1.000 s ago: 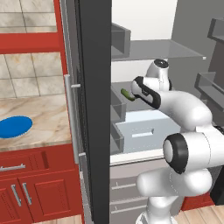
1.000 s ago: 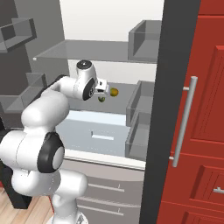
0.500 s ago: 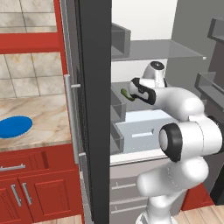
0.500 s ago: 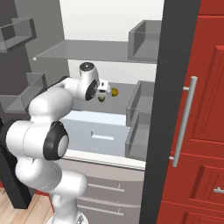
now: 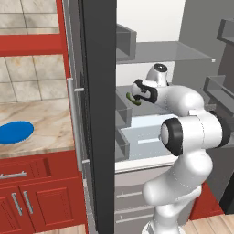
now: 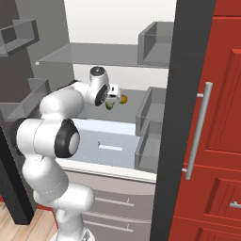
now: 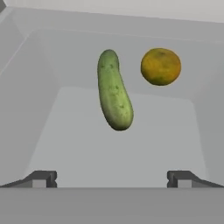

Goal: Pick cucumber from the fridge and place it on the plate on the counter.

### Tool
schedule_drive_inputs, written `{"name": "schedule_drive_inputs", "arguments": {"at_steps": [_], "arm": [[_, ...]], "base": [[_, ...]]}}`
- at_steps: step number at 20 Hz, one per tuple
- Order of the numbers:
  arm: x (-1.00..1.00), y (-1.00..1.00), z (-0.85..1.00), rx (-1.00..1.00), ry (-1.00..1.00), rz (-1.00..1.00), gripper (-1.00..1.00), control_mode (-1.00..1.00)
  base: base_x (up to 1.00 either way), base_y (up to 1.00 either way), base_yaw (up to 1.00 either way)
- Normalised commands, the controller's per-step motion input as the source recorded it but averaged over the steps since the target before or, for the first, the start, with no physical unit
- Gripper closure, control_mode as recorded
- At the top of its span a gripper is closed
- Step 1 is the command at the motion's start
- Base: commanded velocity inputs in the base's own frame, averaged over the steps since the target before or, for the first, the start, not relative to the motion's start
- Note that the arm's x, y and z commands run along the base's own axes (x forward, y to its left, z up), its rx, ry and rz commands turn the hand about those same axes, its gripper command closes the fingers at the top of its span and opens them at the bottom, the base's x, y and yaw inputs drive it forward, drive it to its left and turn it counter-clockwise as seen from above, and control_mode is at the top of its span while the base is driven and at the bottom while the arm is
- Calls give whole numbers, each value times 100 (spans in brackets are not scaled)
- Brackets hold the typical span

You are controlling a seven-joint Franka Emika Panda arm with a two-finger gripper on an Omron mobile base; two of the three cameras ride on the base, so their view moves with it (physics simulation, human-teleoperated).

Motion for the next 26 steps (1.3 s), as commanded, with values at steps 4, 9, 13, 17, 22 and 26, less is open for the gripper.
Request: {"name": "schedule_drive_inputs", "arguments": {"at_steps": [4, 9, 13, 17, 22, 26], "arm": [[47, 0, -20, 0, 0, 7, -100, -100], [41, 0, -16, 0, 0, 5, -100, -100], [24, 0, -9, 0, 2, 1, -100, -100], [24, 0, -16, 0, 8, 0, -100, -100], [25, 0, -17, 0, 4, 0, -100, -100], [25, 0, -7, 0, 1, 0, -100, -100]], "base": [[0, 0, 0], [0, 0, 0], [0, 0, 0], [0, 0, 0], [0, 0, 0], [0, 0, 0]]}}
